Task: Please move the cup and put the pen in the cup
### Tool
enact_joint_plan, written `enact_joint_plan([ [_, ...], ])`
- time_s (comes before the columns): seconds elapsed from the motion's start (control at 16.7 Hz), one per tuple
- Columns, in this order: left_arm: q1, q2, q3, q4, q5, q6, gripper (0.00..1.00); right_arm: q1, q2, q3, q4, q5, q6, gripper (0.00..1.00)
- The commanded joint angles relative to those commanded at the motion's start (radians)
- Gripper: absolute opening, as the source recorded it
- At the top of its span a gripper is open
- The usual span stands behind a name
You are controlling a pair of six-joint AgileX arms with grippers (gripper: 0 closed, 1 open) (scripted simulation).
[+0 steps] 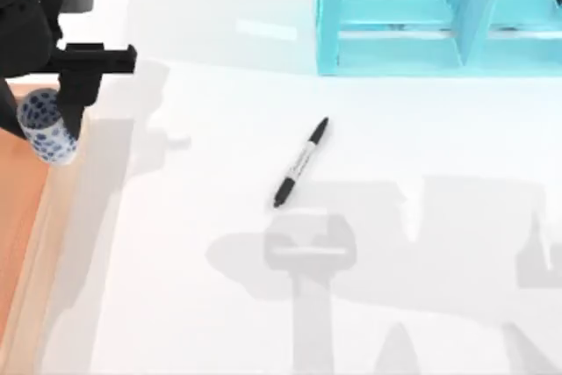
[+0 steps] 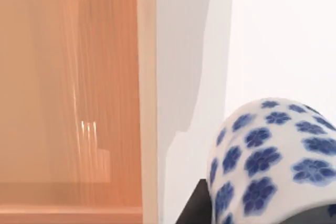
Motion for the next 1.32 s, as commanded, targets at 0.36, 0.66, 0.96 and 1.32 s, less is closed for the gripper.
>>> enact_joint_plan([
  [0.36, -0.007, 0.046, 0.025, 0.02, 0.003, -0.012, 0.0, 0.0, 0.0, 0.0, 0.0, 0.0, 0.0, 1.0],
  [0.66, -0.069, 0.295, 0.155, 0.121, 0.003, -0.066, 0.0, 0.0, 0.0, 0.0, 0.0, 0.0, 0.0, 1.0],
  [0.96, -0.106, 0.411, 0.227, 0.187, 0.003, -0.098, 0.0, 0.0, 0.0, 0.0, 0.0, 0.0, 0.0, 1.0],
  [1.32, -0.101, 0.418, 0.188, 0.225, 0.005, -0.096, 0.0, 0.0, 0.0, 0.0, 0.0, 0.0, 0.0, 1.0],
])
